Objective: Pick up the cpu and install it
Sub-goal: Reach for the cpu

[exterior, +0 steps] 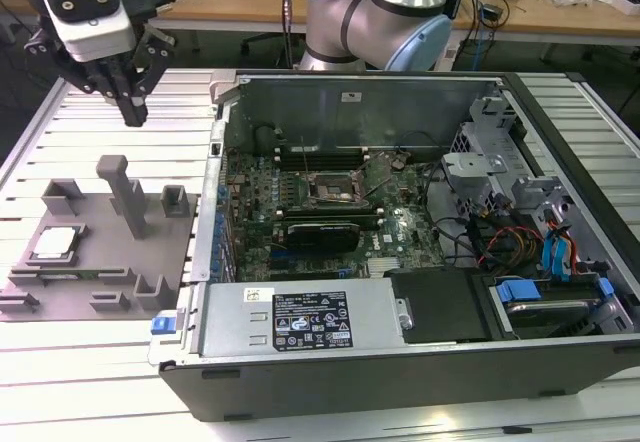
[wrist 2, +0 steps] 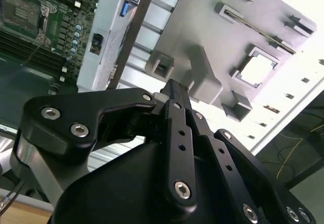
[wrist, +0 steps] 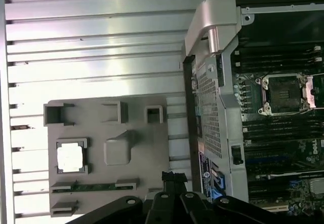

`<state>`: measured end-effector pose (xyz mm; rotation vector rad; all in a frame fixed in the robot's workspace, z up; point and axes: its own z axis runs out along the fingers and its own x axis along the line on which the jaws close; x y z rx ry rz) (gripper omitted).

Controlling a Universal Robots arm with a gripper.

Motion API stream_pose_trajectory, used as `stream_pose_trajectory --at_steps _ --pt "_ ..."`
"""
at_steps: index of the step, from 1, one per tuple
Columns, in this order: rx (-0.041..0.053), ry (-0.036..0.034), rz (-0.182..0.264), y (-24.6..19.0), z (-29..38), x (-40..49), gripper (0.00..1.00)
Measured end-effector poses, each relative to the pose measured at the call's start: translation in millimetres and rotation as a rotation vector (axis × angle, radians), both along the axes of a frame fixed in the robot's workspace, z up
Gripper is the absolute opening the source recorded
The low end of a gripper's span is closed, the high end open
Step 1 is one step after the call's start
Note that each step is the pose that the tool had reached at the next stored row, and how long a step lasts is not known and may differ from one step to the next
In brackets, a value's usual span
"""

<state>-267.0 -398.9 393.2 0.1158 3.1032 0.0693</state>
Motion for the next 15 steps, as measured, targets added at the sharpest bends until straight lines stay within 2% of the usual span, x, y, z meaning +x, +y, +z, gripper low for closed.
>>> stream_pose_trajectory --at_steps 8,10,15 --pt "0.0000 -0.0049 0.000 0.0 0.0 -23.4 0.11" --pt "0.0000 -0.0076 0.000 0.0 0.0 -34.9 0.11" --pt "0.0000 -0.0118 0.000 0.0 0.0 -52.2 0.11"
